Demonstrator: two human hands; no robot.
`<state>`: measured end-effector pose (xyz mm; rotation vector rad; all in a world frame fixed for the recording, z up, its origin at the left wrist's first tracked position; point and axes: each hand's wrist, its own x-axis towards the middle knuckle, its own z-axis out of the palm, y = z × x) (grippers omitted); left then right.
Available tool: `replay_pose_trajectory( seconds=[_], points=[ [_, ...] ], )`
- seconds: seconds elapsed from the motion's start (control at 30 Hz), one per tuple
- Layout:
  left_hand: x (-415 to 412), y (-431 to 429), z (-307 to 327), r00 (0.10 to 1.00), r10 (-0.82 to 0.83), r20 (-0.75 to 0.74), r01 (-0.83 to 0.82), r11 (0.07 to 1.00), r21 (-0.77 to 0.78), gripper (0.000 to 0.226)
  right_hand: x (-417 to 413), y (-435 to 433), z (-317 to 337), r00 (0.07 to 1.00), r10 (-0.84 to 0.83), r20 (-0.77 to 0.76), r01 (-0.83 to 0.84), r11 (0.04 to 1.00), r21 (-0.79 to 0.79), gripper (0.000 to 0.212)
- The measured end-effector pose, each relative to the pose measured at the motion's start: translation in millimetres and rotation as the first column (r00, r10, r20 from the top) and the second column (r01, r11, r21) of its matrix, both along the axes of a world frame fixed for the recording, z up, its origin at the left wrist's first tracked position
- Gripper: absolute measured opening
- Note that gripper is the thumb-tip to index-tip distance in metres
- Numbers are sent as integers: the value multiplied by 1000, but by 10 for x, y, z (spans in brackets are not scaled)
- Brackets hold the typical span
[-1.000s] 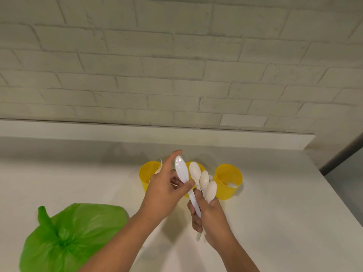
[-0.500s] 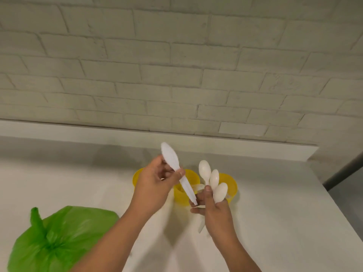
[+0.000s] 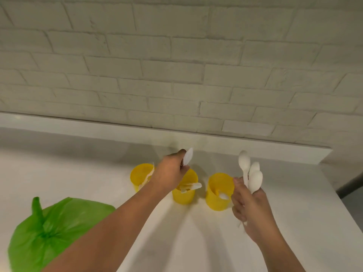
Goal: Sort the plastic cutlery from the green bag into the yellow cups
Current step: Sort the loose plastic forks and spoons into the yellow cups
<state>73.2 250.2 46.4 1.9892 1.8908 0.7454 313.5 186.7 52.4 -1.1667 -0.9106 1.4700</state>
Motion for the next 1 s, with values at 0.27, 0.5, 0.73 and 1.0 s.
replay_pose_trajectory(
  seconds=[0.27,0.5,0.73,1.0],
  points=[
    [102,-1,-41,989,-100,-110,63,953,-297,26,63,423,168,994,-101,-38,105,986,131,60],
    [543,30,660,923,-177,341,174,984,41,78,5,717,9,991,-26,132,-5,972,236,45],
    [1005,297,691,900,-225,374,204,974,95,55,-34,960,-213,955,5,298,-90,958,271,40],
    [960,334,273,943,-226,244,199,971,131,25,-1,1030,-414,850,112,514,-226,960,164,38]
  ],
)
